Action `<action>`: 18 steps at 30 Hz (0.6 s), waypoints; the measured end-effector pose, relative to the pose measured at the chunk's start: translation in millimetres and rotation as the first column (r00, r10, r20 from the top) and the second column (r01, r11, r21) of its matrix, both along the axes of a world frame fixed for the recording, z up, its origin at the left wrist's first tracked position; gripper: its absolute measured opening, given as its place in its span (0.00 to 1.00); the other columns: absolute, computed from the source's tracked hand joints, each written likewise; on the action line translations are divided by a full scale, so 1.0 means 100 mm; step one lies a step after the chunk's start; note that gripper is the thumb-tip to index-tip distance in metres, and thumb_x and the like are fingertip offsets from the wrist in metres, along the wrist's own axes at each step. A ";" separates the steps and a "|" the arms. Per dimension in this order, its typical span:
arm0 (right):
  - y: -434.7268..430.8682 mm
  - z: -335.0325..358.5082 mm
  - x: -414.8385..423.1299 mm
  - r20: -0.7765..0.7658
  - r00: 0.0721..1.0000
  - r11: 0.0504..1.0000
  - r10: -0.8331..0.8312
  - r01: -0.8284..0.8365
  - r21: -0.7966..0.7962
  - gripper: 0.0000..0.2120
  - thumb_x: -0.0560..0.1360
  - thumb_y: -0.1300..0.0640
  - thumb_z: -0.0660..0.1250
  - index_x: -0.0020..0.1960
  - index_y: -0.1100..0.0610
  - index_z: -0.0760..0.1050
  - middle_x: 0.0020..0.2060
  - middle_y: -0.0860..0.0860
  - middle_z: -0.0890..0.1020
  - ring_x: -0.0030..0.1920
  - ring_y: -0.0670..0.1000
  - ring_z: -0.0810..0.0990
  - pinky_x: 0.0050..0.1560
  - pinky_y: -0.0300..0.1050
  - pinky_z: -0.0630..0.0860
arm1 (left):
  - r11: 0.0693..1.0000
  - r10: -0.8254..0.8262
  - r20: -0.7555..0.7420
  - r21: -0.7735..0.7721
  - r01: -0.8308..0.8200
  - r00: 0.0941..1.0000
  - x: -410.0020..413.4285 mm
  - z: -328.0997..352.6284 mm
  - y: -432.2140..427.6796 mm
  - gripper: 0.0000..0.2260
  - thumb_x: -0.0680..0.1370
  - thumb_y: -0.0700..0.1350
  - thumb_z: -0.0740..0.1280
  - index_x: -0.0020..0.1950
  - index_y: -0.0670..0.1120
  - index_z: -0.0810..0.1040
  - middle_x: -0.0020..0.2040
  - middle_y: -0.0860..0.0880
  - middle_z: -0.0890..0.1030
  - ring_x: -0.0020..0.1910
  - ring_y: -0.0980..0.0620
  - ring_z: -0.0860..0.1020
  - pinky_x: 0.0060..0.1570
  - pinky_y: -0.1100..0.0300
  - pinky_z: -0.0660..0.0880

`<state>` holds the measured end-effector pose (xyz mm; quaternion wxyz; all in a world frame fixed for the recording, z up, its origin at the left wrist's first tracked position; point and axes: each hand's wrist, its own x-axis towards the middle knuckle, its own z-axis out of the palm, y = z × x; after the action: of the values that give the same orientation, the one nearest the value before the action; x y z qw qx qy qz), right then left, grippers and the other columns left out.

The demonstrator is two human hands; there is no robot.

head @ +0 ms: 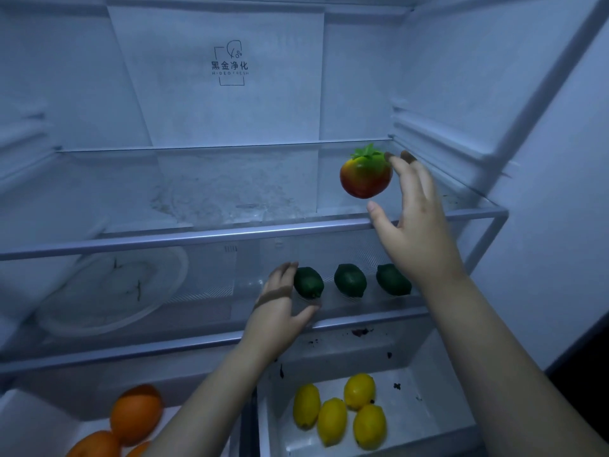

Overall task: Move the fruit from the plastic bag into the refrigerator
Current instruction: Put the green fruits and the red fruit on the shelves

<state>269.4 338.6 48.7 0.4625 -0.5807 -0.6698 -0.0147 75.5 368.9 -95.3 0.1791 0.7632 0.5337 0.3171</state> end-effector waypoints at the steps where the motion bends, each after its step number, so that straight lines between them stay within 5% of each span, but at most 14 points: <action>1: -0.04 -0.01 0.00 -0.002 1.000 1.000 0.006 -0.006 -0.001 0.27 0.78 0.54 0.63 0.74 0.48 0.58 0.74 0.50 0.58 0.74 0.48 0.56 0.66 0.40 0.55 | 1.000 0.009 -0.017 0.018 -0.008 1.000 -0.01 0.03 -0.06 0.36 0.74 0.57 0.67 0.77 0.51 0.53 0.77 0.51 0.55 0.74 0.55 0.55 0.69 0.61 0.55; 9: -0.51 -0.19 0.02 -0.005 0.997 0.997 0.083 -0.083 -0.007 0.27 0.79 0.53 0.62 0.75 0.48 0.57 0.75 0.47 0.56 0.74 0.46 0.54 0.67 0.39 0.53 | 0.996 0.038 -0.105 0.084 -0.029 0.994 -0.02 0.17 -0.66 0.35 0.76 0.60 0.63 0.77 0.51 0.51 0.77 0.53 0.54 0.75 0.55 0.52 0.72 0.55 0.56; 14: -0.85 -0.40 0.09 -0.003 0.992 0.992 0.128 -0.128 -0.021 0.27 0.78 0.55 0.63 0.74 0.50 0.59 0.75 0.50 0.59 0.74 0.49 0.56 0.71 0.43 0.55 | 0.980 0.102 -0.286 0.193 -0.047 0.953 0.00 0.14 -1.10 0.34 0.77 0.59 0.62 0.77 0.50 0.50 0.78 0.51 0.52 0.76 0.53 0.49 0.73 0.57 0.49; 18: -1.14 -0.61 0.14 0.000 0.984 0.983 0.176 -0.176 -0.052 0.26 0.78 0.55 0.63 0.74 0.51 0.60 0.74 0.50 0.60 0.74 0.50 0.57 0.73 0.46 0.56 | 0.960 0.181 -0.319 0.262 -0.097 0.931 0.01 0.10 -1.49 0.32 0.76 0.60 0.57 0.76 0.45 0.58 0.75 0.46 0.61 0.74 0.47 0.58 0.71 0.51 0.58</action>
<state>283.3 224.5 -12.0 0.4455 -0.5311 -0.7195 0.0423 76.9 219.9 -85.0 -0.0330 0.7826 0.5667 0.2555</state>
